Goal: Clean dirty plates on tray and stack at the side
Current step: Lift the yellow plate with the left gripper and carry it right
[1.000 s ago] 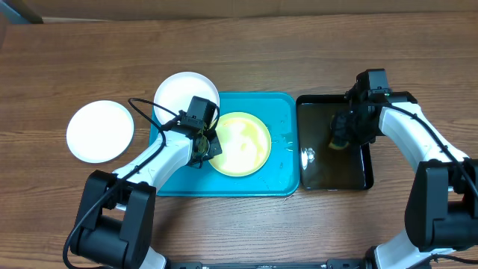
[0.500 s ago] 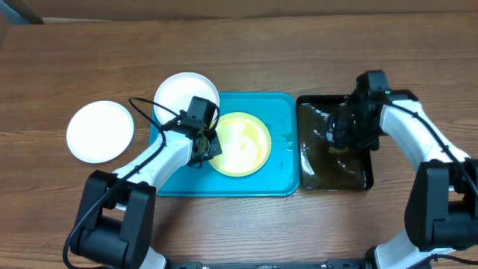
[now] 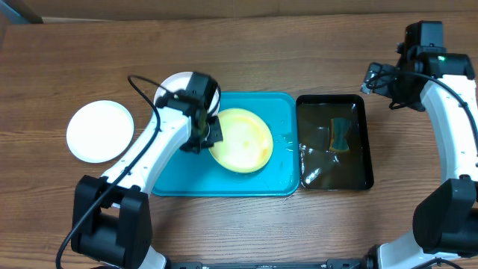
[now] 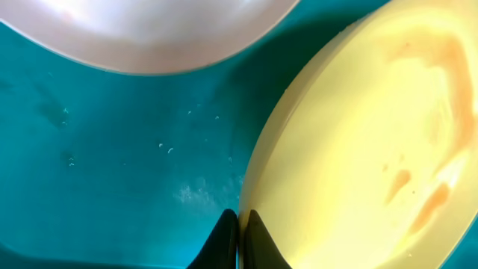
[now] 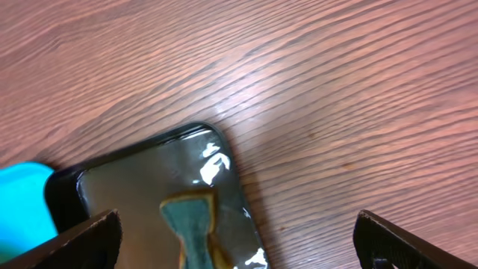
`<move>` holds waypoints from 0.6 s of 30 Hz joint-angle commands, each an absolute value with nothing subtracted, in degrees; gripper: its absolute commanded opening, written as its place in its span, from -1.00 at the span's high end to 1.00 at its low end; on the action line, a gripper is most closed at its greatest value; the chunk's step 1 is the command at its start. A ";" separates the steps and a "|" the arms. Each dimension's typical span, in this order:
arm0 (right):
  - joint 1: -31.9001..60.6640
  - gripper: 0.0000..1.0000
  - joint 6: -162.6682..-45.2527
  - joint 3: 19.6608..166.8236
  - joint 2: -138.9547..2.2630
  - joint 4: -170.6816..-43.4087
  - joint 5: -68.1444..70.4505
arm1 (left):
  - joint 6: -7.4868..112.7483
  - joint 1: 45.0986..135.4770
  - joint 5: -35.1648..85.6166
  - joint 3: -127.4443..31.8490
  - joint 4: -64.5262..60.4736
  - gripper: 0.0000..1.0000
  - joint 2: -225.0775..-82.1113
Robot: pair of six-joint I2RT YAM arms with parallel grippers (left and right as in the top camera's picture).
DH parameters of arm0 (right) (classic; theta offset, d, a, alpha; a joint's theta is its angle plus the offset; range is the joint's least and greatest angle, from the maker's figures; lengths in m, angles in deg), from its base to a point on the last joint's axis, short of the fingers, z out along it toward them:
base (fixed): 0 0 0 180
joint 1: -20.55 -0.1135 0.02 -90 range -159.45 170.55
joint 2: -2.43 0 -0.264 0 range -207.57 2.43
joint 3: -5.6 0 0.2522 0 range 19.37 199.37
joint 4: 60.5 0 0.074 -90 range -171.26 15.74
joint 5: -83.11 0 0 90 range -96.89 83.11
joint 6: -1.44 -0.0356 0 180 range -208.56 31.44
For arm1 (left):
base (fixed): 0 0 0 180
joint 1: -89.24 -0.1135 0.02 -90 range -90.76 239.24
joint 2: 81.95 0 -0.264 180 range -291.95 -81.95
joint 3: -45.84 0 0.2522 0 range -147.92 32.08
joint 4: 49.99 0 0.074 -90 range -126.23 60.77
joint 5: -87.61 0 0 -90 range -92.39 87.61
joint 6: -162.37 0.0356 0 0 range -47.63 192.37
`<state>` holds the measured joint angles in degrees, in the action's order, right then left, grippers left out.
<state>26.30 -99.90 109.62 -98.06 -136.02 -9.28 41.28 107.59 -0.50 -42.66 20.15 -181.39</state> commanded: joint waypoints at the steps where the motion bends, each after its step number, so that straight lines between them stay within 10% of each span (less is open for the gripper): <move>1: 25.93 -1.00 -100.53 110.13 -97.45 -135.91 -10.68 | 43.00 107.65 -0.08 -50.46 23.19 0.92 -181.47; 18: 25.93 -1.00 -100.53 110.13 -97.45 -135.91 -10.68 | 38.68 126.69 -23.21 -63.34 24.58 0.92 -181.71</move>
<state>26.13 -100.33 109.62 -98.08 -136.02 -10.14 40.53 121.69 -13.83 -61.83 25.59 -181.39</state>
